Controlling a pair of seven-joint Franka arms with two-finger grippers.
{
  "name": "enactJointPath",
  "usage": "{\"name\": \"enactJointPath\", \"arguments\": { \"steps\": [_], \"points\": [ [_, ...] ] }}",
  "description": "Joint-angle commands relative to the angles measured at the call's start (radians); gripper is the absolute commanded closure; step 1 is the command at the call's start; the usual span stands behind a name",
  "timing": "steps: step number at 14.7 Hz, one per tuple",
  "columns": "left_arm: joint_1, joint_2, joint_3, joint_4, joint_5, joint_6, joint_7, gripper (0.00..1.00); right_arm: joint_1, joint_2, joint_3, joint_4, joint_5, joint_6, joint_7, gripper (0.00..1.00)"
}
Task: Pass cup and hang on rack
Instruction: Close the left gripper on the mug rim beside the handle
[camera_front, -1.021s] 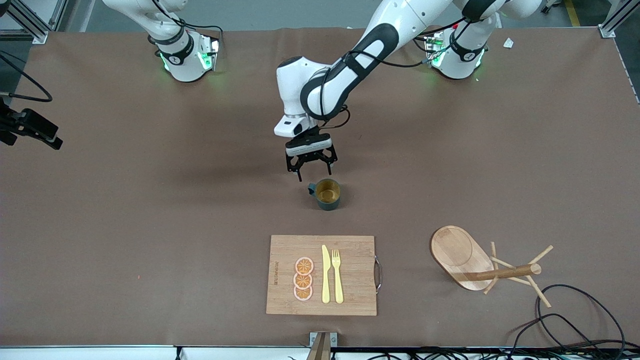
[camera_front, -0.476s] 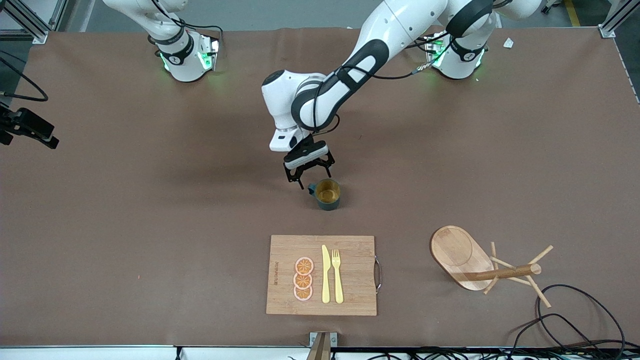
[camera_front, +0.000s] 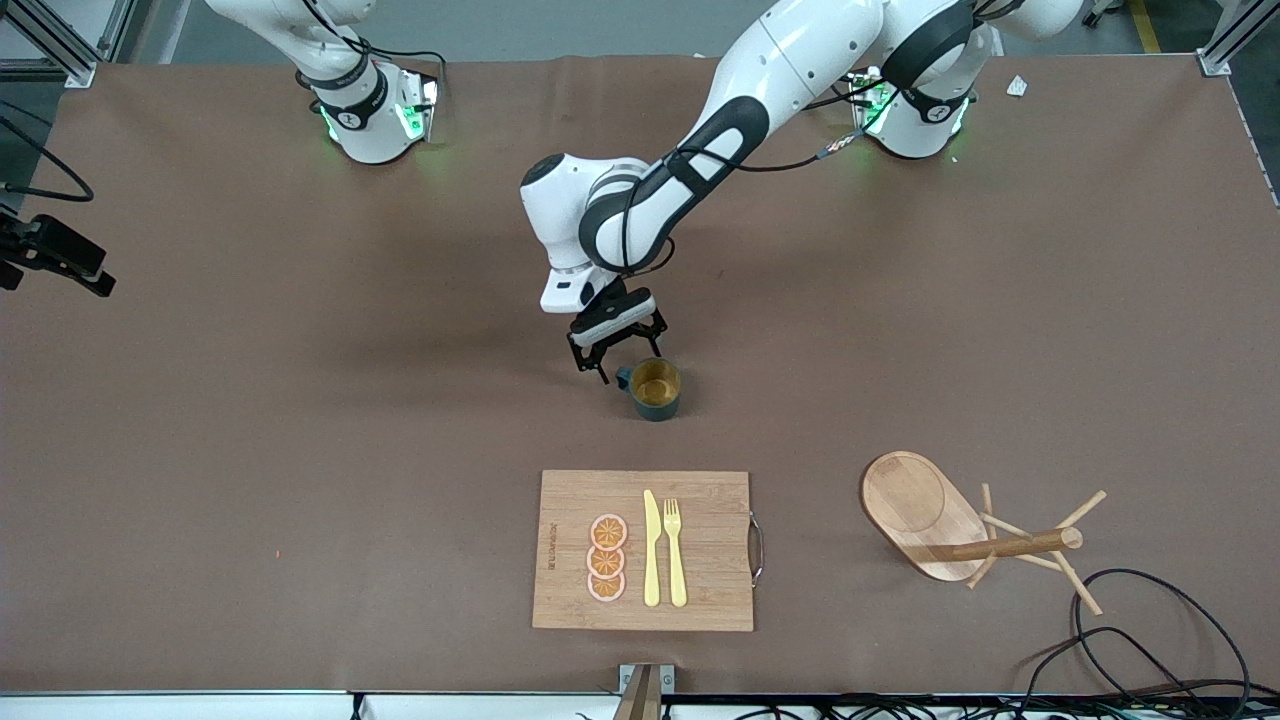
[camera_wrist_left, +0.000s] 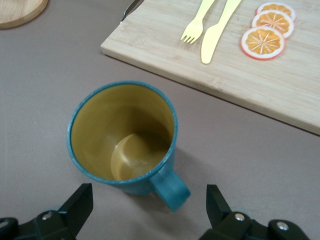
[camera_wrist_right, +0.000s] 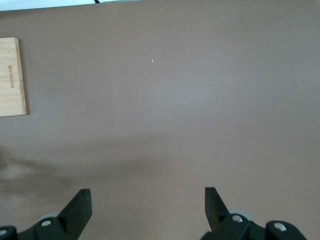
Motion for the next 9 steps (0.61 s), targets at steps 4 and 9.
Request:
{"name": "enactJointPath", "arguments": {
  "steps": [4, 9],
  "points": [
    [-0.022, 0.022, 0.017, 0.038, -0.017, -0.082, -0.03, 0.0, -0.028, -0.023, 0.019, -0.017, 0.017, -0.004, -0.019, 0.0],
    [-0.026, 0.029, 0.017, 0.035, -0.019, -0.102, -0.031, 0.09, -0.028, -0.023, 0.019, -0.017, 0.017, -0.004, -0.019, 0.0]
  ]
}}
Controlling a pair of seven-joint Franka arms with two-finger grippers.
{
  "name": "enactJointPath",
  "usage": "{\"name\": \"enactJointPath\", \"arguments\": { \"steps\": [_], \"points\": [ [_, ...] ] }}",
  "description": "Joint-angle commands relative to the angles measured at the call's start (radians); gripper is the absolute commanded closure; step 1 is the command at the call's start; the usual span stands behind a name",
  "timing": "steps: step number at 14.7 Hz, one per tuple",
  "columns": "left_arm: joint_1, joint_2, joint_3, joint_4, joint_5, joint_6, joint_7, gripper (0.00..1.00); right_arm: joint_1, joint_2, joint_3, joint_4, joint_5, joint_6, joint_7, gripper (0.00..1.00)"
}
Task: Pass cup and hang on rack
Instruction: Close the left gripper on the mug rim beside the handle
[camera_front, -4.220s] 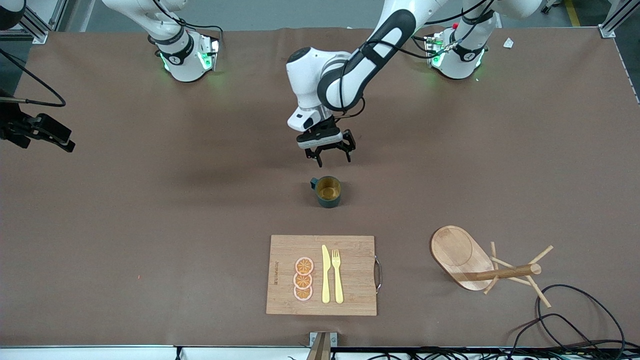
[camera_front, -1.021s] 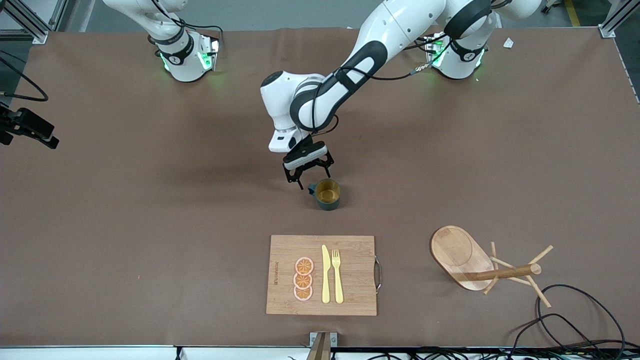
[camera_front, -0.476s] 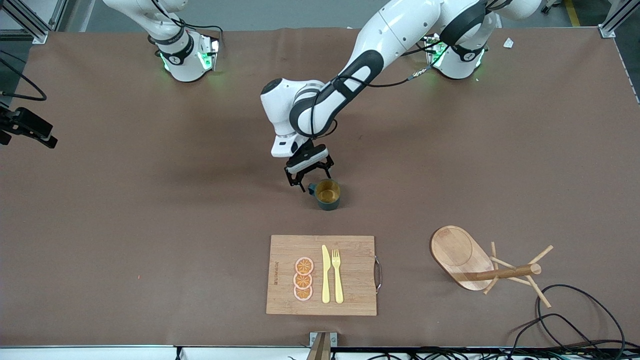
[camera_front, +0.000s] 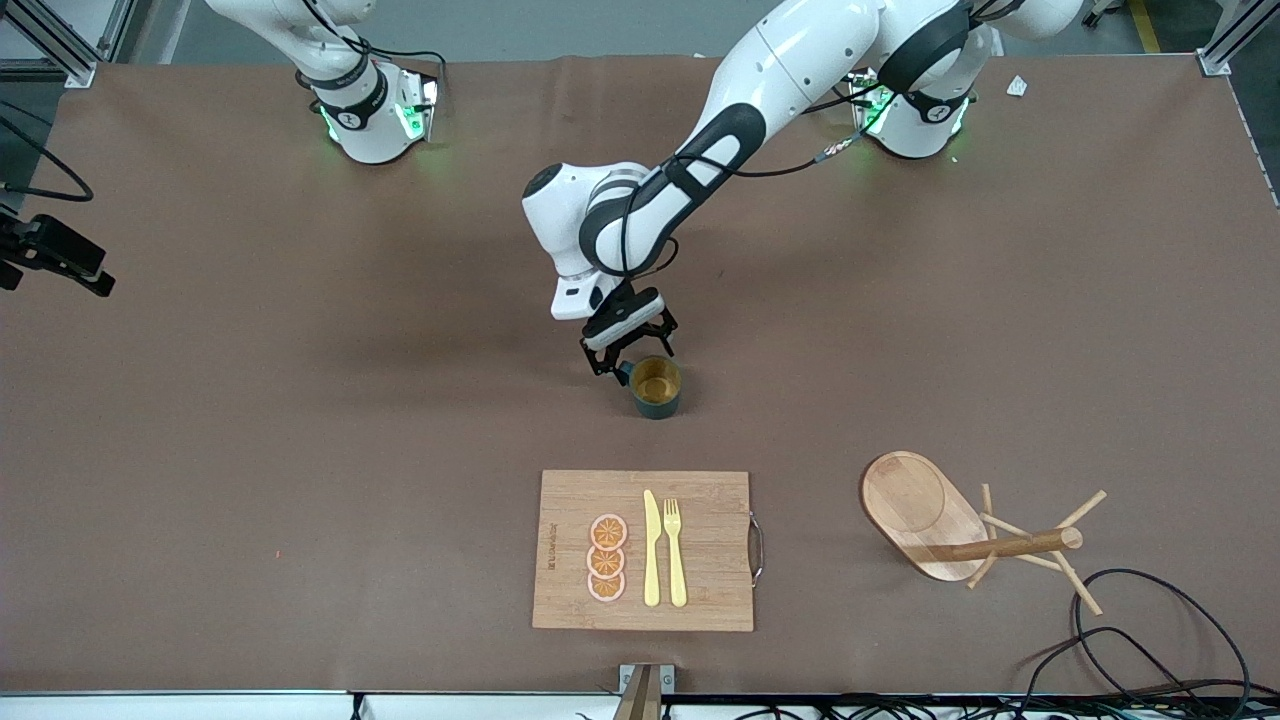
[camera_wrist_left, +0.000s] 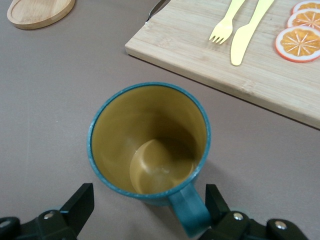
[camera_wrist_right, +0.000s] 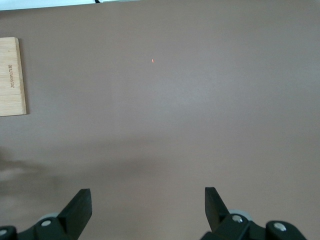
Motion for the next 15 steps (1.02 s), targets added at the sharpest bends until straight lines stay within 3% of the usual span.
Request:
{"name": "enactJointPath", "arguments": {
  "steps": [1, 4, 7, 12, 15],
  "points": [
    [-0.031, 0.015, 0.015, 0.031, -0.019, -0.034, -0.003, 0.19, -0.028, -0.023, 0.019, -0.017, 0.017, -0.004, -0.017, 0.0],
    [-0.033, 0.013, 0.015, 0.031, -0.041, -0.044, -0.003, 0.52, -0.028, -0.023, 0.019, -0.017, 0.017, -0.004, -0.017, 0.0],
    [-0.033, 0.012, 0.015, 0.031, -0.042, -0.045, -0.001, 0.75, -0.028, -0.023, 0.019, -0.016, 0.017, -0.004, -0.017, 0.0],
    [-0.025, -0.016, 0.013, 0.031, -0.045, -0.051, 0.023, 0.96, -0.028, -0.022, 0.019, -0.016, 0.017, -0.004, -0.017, 0.0],
    [-0.001, -0.071, 0.009, 0.034, -0.119, -0.06, 0.117, 0.98, -0.028, -0.022, 0.019, -0.016, 0.017, -0.004, -0.017, 0.0]
  ]
}}
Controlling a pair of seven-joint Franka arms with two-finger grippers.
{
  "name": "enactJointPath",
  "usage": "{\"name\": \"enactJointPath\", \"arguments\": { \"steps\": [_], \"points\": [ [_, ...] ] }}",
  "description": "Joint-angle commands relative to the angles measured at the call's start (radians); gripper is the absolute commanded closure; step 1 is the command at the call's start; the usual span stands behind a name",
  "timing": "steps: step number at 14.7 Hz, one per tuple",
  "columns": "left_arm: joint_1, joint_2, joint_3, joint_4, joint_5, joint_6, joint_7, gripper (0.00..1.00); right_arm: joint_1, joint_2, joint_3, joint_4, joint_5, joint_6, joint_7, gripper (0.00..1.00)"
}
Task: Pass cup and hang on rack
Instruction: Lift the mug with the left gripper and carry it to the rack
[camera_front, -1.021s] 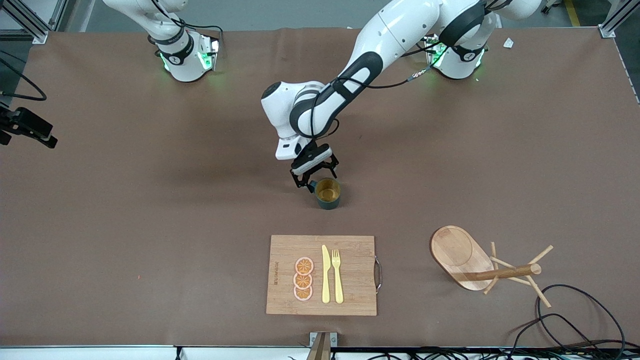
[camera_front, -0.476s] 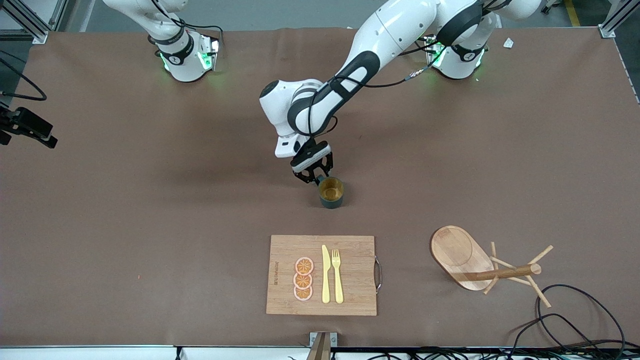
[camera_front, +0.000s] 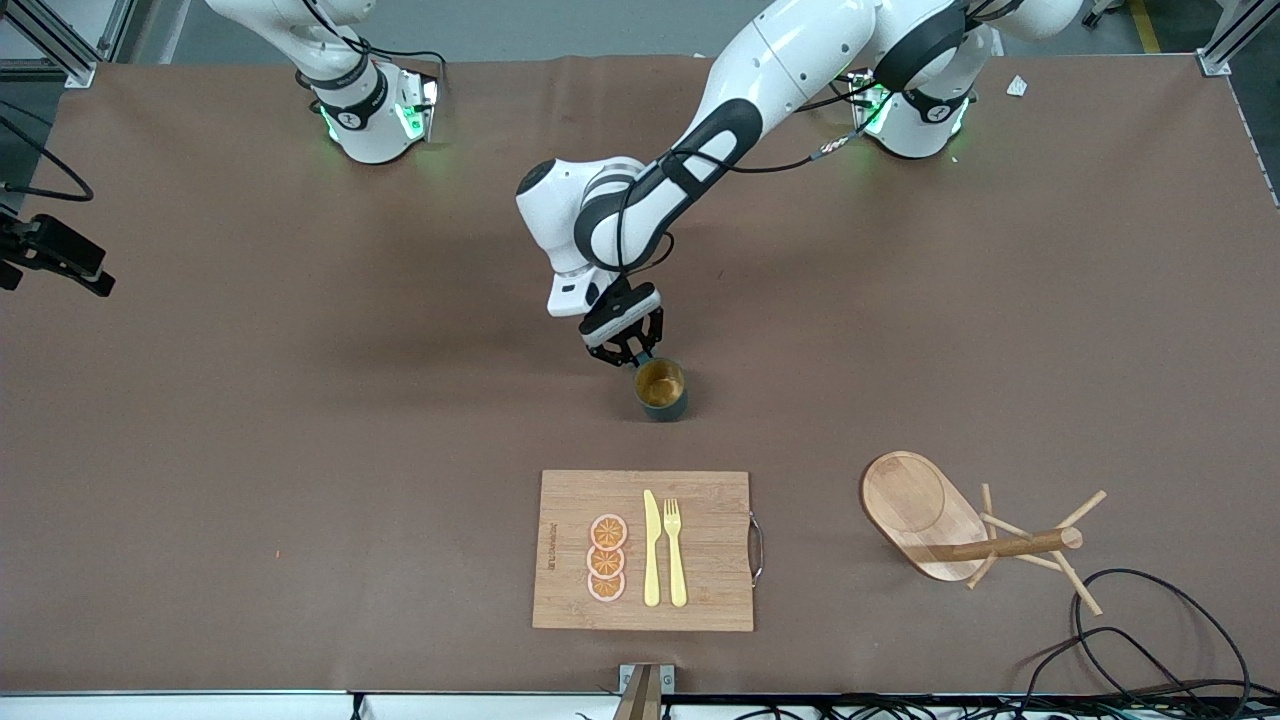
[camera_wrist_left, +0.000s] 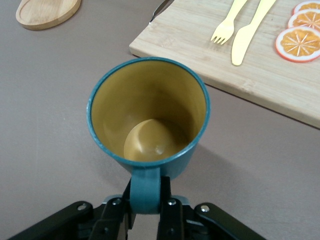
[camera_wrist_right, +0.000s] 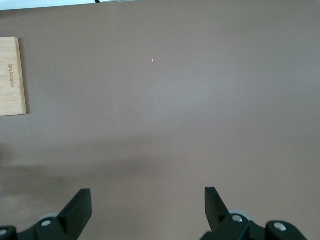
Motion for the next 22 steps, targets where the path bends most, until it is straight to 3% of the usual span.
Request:
{"name": "enactJointPath", "arguments": {
  "steps": [1, 4, 12, 17, 22],
  "points": [
    [0.035, -0.086, 0.003, 0.0, -0.104, -0.023, 0.11, 0.98, -0.028, -0.022, 0.019, -0.016, 0.017, -0.004, -0.015, 0.0],
    [0.136, -0.173, -0.006, 0.003, -0.242, -0.017, 0.239, 0.98, -0.028, -0.022, 0.019, -0.016, 0.017, -0.002, -0.015, 0.0],
    [0.475, -0.357, -0.008, 0.006, -0.776, 0.055, 0.656, 0.98, -0.025, -0.023, 0.023, -0.013, 0.017, -0.002, -0.015, 0.0],
    [0.667, -0.393, -0.008, 0.006, -1.101, 0.063, 0.756, 0.96, -0.025, -0.023, 0.023, -0.013, 0.017, -0.001, -0.015, 0.0],
    [0.812, -0.397, -0.005, 0.005, -1.339, 0.062, 0.752, 0.96, -0.025, -0.025, 0.025, -0.013, 0.017, -0.001, -0.015, 0.0]
  ]
}}
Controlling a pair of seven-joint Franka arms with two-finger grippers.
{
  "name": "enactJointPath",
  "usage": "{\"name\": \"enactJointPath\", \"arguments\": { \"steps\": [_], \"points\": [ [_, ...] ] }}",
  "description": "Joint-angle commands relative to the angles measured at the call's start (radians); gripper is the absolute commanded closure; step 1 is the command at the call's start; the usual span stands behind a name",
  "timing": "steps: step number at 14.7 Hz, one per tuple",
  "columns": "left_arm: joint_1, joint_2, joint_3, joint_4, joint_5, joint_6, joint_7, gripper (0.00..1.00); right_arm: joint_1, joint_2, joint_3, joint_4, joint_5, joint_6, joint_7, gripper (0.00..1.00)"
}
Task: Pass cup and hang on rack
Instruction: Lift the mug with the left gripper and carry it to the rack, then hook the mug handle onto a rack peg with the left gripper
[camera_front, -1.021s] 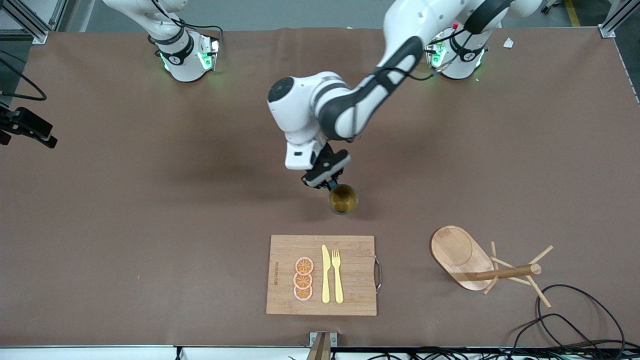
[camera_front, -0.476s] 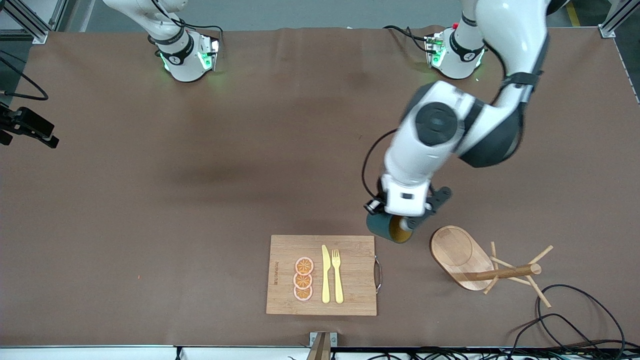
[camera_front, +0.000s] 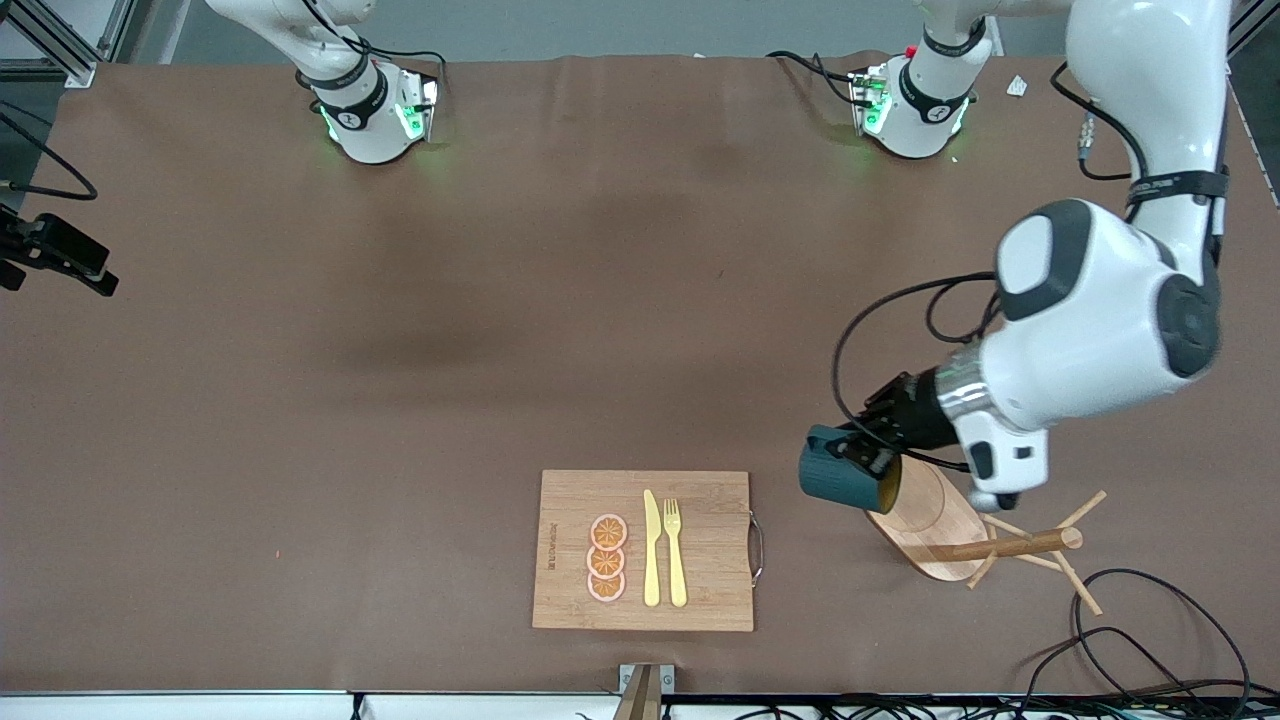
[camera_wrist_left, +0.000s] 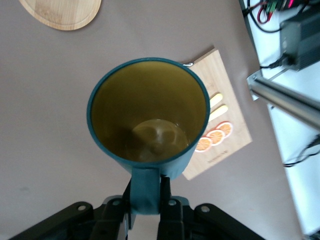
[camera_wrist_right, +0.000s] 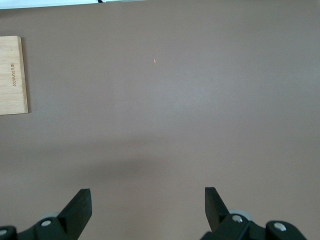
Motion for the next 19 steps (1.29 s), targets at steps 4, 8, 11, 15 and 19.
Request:
{"name": "enactJointPath", "arguments": {
  "steps": [4, 8, 11, 15, 19],
  "points": [
    [0.145, -0.008, -0.003, -0.031, -0.304, 0.01, 0.001, 0.96, -0.024, -0.023, 0.015, -0.013, 0.017, -0.001, -0.013, 0.0],
    [0.201, 0.027, -0.004, -0.032, -0.427, 0.004, 0.001, 0.96, -0.024, -0.023, 0.015, -0.014, 0.017, -0.001, -0.013, 0.0],
    [0.215, 0.052, -0.004, -0.032, -0.454, -0.005, 0.001, 0.96, -0.024, -0.023, 0.015, -0.013, 0.017, -0.001, -0.013, 0.0],
    [0.219, 0.073, -0.004, -0.032, -0.457, -0.01, 0.016, 0.96, -0.024, -0.023, 0.015, -0.013, 0.017, -0.001, -0.013, 0.0],
    [0.253, 0.085, -0.004, -0.029, -0.474, -0.028, 0.044, 0.96, -0.024, -0.023, 0.015, -0.013, 0.017, -0.001, -0.013, 0.0]
  ]
}}
